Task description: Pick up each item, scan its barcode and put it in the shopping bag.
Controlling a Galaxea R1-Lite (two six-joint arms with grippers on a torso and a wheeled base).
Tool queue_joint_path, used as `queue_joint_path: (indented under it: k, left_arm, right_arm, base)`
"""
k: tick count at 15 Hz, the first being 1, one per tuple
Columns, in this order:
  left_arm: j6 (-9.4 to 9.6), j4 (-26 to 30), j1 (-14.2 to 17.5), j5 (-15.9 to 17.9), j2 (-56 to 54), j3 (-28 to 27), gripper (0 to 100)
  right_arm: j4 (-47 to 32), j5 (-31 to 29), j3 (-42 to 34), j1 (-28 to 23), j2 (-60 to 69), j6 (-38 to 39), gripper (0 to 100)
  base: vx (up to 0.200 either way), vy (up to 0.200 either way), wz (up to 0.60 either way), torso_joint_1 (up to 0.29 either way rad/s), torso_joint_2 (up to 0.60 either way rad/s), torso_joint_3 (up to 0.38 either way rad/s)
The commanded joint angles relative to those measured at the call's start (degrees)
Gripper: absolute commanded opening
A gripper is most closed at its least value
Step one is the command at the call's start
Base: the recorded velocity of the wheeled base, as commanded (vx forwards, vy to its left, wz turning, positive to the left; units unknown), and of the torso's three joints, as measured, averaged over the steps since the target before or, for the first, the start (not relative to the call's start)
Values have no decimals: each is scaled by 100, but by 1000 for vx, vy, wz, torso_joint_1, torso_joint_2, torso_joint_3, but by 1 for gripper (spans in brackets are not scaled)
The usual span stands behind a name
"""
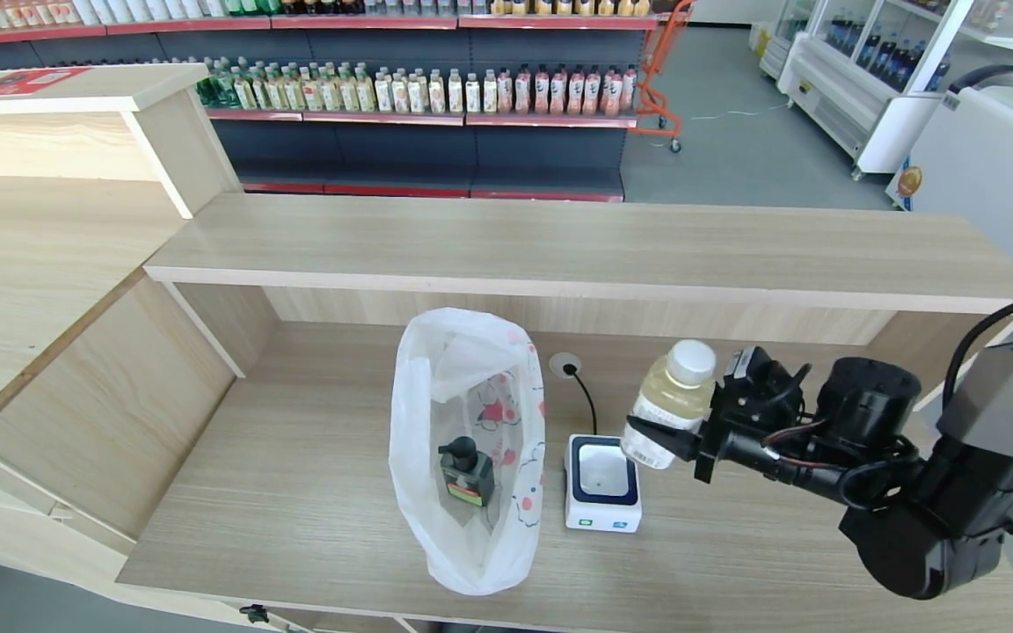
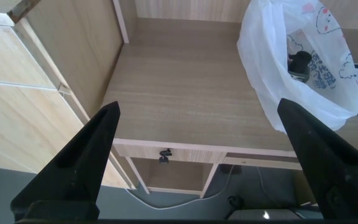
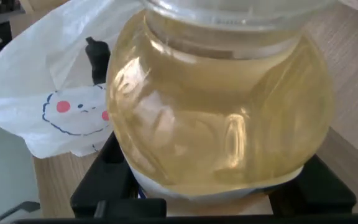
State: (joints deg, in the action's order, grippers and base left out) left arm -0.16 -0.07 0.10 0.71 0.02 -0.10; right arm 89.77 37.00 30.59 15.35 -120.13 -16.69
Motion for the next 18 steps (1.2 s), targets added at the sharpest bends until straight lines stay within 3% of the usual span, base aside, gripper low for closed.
queue_joint_path:
  k: [1,3,7,12,18]
  left_arm:
    - [-2,-1,-1,0,-2,1,100]
    - [-2,-1,-1,0,-2,1,100]
    - [-2,-1,-1,0,-2,1,100]
    - [16,-1,-1,0,-2,1,100]
    - [7,7,-1,0,-2,1,100]
  right_arm:
    - [23,-1116,-413,513,1132,1168,0]
    - [-65,-1845,-747,882,1387,1625,0]
    - [-153,-2522,-1037,1243,1562,2293,0]
    - [-171,-2540,-1187,1199,1642,2477,0]
    - [-786,-2540,-1055,1207,2002,2794,0]
  base:
    - [0,0,0,0,0,0]
    - [0,0,0,0,0,0]
    - [0,0,0,0,0,0]
    - [0,0,0,0,0,0]
    - [0,200,0,1,-1,2]
